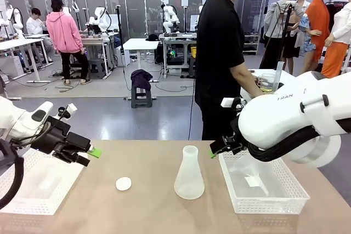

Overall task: Prepare the solutions needed for the experiment.
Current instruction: Pick up the Plastic Funnel and insert it into the Big flask.

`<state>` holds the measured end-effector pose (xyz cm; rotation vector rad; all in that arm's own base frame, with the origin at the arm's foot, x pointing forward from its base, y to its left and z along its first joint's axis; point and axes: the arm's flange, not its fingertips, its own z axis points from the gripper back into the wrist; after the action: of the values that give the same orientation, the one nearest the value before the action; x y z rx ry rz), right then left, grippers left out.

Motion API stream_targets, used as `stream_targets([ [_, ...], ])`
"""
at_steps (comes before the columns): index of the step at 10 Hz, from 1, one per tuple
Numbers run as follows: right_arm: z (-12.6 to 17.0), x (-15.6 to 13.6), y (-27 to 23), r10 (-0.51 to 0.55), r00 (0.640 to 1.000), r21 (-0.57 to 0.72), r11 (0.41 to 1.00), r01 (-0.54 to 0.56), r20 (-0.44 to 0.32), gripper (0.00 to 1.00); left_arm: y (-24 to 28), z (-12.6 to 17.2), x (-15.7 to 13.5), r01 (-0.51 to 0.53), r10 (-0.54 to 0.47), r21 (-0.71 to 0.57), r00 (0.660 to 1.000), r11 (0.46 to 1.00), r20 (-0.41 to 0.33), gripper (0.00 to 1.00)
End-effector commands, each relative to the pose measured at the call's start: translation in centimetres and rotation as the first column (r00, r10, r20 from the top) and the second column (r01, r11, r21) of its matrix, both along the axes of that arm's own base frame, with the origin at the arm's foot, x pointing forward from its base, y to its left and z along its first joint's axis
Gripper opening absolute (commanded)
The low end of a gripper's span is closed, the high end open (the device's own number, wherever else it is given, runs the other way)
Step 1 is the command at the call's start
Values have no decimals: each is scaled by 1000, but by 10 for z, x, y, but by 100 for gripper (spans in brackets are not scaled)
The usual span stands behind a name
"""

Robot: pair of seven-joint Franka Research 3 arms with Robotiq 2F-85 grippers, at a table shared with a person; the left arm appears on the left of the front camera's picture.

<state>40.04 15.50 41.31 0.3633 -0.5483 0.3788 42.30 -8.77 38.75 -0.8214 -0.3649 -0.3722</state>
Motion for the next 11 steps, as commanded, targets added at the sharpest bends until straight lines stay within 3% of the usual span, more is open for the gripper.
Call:
stream_targets([
  [1, -2, 10, -5, -37, 999, 96, 995, 39, -25, 100, 4, -9, 16, -17, 14, -49, 998, 999, -64, 100],
  [3, -11, 23, -16, -26, 998, 257, 966, 40, -58, 100, 26, -21, 40, -17, -34, -288, 985, 958, -171, 100],
  [5, -17, 34, -25, -31, 995, 358, 931, 64, -98, 100, 39, -30, 55, -42, -90, -481, 964, 876, -249, 100],
  [7, -21, 36, -36, -8, 991, 486, 871, 74, -136, 100, 49, -31, 56, -57, -115, -590, 961, 806, -250, 100],
  [9, -28, 39, -49, 27, 981, 654, 749, 109, -193, 100, 60, -33, 52, -20, -176, -703, 963, 711, -206, 100],
  [11, -34, 42, -56, 29, 976, 729, 670, 142, -217, 100, 65, -36, 48, -40, -184, -753, 960, 656, -212, 100],
])
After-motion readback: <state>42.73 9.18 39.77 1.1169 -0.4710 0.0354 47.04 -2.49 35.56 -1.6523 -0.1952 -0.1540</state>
